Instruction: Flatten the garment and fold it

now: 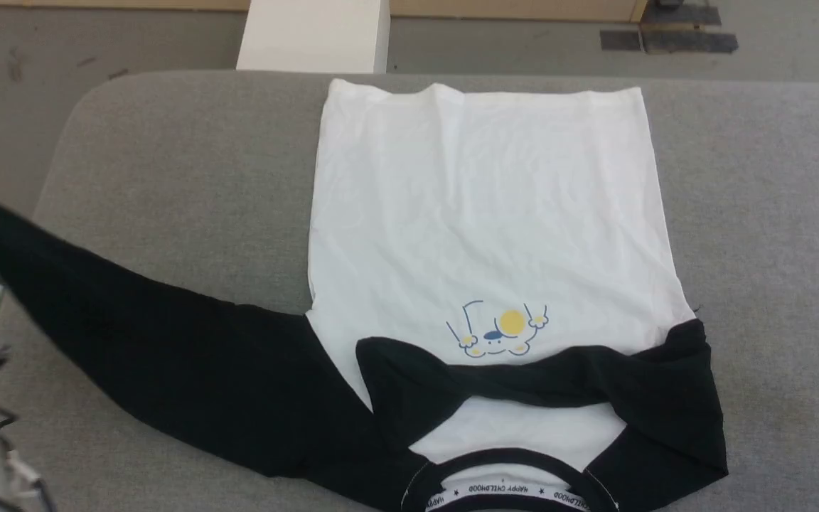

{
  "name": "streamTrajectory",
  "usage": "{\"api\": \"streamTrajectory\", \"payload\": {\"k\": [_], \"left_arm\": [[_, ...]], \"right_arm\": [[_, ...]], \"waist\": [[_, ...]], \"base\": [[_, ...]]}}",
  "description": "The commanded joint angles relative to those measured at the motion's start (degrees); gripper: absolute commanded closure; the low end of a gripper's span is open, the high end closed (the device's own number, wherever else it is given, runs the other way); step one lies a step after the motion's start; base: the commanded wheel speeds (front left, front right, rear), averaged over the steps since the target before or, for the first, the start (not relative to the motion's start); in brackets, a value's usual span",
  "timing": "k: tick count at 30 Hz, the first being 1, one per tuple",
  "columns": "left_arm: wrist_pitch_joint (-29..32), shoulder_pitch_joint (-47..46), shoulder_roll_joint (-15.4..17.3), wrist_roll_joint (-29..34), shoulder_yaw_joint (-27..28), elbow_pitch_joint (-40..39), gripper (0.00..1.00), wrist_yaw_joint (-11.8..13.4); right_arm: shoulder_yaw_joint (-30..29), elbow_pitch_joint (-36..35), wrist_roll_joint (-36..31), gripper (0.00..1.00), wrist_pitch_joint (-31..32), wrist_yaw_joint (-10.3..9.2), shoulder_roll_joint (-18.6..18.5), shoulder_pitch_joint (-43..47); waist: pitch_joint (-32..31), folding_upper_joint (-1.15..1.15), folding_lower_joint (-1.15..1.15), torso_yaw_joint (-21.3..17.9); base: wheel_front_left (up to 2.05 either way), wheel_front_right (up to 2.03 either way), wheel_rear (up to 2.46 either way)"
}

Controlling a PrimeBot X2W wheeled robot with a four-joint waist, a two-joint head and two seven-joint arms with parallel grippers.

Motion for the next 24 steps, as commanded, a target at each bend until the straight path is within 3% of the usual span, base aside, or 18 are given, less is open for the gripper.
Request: {"api": "streamTrajectory", "payload": {"k": [1, 6, 12, 19, 24], "left_arm": [[0.78, 0.77, -1.42, 0.51, -1.93, -2.22, 1.0, -0.51], [4.83, -0.18, -6.35, 1.76, -11.45, -8.4, 1.0, -1.05], [7.07, -3.45, -12.89, 4.64, -24.01, -9.9, 1.0, -0.82], [4.99, -9.69, -15.17, 3.22, -37.27, -2.86, 1.0, -0.98], [2.06, -13.45, -15.25, -1.28, -50.52, 2.78, 1.0, -0.63]], "right_arm": [[0.18, 0.21, 0.38, 0.0, -0.5, -0.08, -0.01, 0.83], [0.33, 0.42, 0.38, 0.0, -0.46, -0.08, -0.01, 1.17], [0.89, 0.68, 0.83, 0.0, -0.84, -0.08, 0.0, 1.57], [1.86, 1.63, 1.4, 0.0, -1.13, -0.08, 0.0, 1.4], [2.21, 2.48, 2.2, 0.0, -2.04, -0.08, 0.0, 0.91]], "waist": [[-1.86, 0.0, 0.01, 0.44], [-2.89, 0.0, 0.01, 0.27], [-2.89, 0.0, 0.01, -1.08], [-1.19, 0.0, 0.01, -4.13], [0.25, 0.0, 0.01, -7.05]], "base": [[0.0, 0.0, 0.0], [0.0, 0.0, 0.0], [0.0, 0.0, 0.0], [0.0, 0.0, 0.0], [0.0, 0.0, 0.0]]}}
